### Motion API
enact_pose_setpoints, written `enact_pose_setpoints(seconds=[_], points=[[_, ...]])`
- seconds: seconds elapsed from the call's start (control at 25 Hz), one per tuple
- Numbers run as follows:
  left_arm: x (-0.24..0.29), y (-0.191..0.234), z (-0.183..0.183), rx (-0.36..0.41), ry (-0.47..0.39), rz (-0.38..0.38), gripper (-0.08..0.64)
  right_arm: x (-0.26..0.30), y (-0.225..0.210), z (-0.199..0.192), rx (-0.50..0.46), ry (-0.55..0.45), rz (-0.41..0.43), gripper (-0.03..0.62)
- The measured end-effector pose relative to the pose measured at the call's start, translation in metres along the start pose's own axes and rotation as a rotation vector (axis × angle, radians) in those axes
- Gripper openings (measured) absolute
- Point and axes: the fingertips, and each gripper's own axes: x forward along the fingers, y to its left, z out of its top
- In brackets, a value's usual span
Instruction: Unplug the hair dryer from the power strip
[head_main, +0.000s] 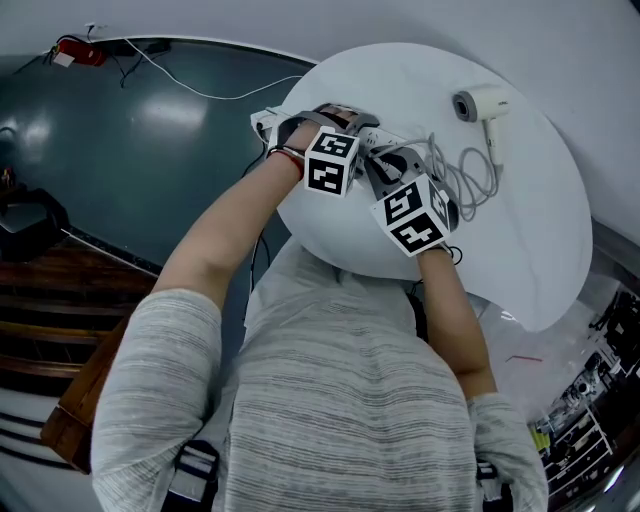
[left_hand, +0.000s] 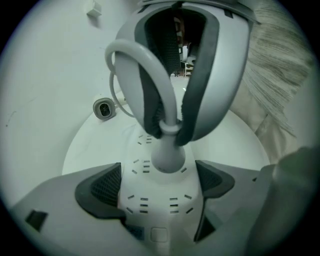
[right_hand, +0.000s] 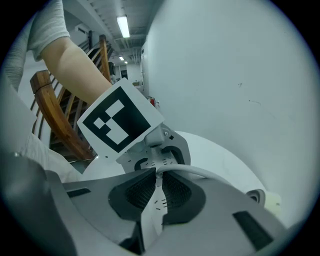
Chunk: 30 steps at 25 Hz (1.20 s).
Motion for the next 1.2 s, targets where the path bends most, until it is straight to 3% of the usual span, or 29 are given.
enact_pose_setpoints(seconds=[0.6, 1.2], points=[[-0.001, 0.001, -0.001, -0.012, 0.015, 0.006, 0.462, -0.054, -0.016, 0.001, 0.142, -0.19, -0.093, 0.055], [0.0, 0.001, -0.007, -0.031, 0.023, 0.015, 0.462, -0.126, -0.006, -0.017, 0.24, -0.336, -0.184, 0.055]])
